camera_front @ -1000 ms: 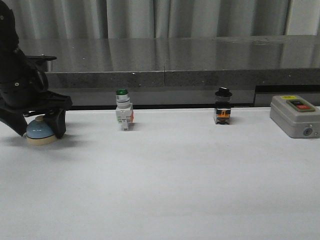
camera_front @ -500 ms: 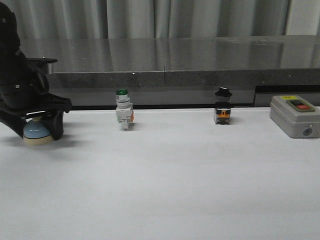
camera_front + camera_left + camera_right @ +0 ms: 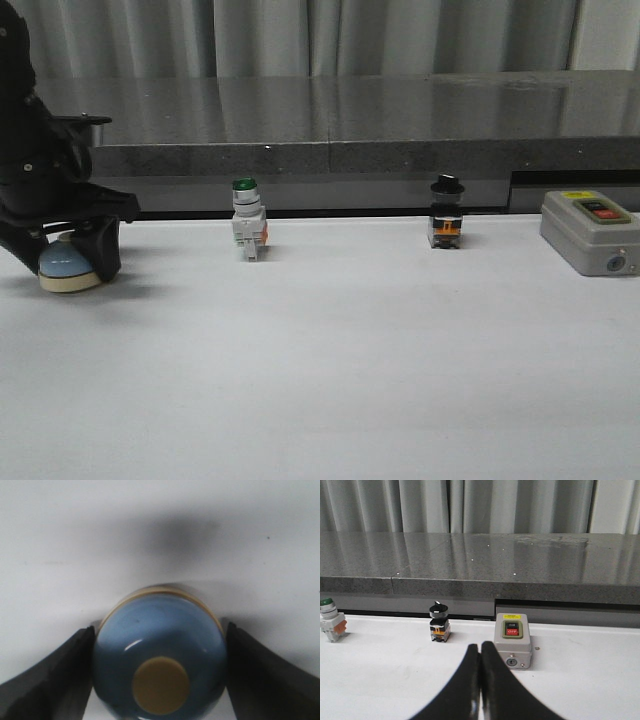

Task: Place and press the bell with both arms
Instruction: 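Close the left gripper around the bell's base, then lift the bell and carry it toward the table center, lower it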

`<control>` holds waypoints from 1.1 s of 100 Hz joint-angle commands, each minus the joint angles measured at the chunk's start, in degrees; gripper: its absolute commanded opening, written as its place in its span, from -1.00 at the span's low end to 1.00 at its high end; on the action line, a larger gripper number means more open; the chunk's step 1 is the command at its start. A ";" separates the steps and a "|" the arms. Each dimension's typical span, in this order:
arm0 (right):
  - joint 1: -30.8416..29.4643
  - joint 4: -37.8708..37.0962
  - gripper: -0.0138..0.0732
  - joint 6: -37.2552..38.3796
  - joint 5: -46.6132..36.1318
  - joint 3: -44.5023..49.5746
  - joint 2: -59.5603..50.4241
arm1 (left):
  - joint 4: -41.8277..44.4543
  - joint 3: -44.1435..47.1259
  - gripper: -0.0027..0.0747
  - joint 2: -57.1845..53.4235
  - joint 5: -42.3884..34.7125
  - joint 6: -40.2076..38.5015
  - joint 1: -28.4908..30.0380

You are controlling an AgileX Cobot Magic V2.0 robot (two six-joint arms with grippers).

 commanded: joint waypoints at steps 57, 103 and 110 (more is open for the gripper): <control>-0.32 -0.18 -0.84 -0.07 -4.73 -0.81 -1.10 | -0.24 -5.48 -0.36 -13.05 3.32 1.71 -21.33; -0.32 -0.18 -0.84 -0.07 -4.73 -0.81 -1.10 | -0.24 -17.86 -0.36 0.19 2.82 1.71 -31.10; -0.32 -0.18 -0.84 -0.07 -4.73 -0.81 -1.10 | -0.34 -18.71 -0.36 2.08 3.25 1.71 -31.65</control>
